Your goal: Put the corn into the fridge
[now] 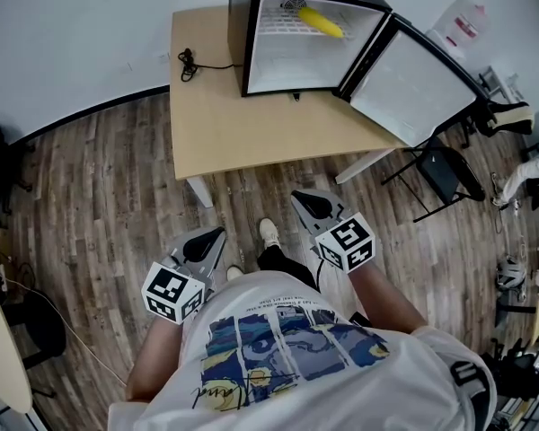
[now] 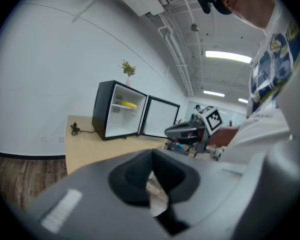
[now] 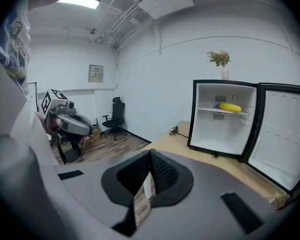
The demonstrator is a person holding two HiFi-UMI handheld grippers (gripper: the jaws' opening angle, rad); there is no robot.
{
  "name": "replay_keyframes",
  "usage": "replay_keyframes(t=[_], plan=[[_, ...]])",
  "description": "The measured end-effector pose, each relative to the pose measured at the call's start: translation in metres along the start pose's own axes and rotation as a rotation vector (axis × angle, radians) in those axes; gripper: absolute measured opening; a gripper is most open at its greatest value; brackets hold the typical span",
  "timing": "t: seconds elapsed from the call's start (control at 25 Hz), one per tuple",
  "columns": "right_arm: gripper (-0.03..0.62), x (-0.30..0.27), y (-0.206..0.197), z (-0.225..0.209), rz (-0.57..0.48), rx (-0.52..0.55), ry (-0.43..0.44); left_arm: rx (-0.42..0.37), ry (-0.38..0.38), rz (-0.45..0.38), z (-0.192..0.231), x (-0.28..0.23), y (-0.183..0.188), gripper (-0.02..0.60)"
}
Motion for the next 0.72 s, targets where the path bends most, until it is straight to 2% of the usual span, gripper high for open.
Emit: replay_keyframes(t=[0.72], plan=[[0.011,0.0032,0.0022,0.0046,-0.008,0.000,0.008,-0.004,-0.007,0.008,-0.0048,0.0038,-0.0020,0.009]])
Point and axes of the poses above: the fingertips, and each gripper's own axes: x backward along the fingers, z to its left, y out of its top, the point moved 9 cm from there along x, backward along the fingers, and after that the axes turned 4 degrees about -z, right-handed, at the moved point
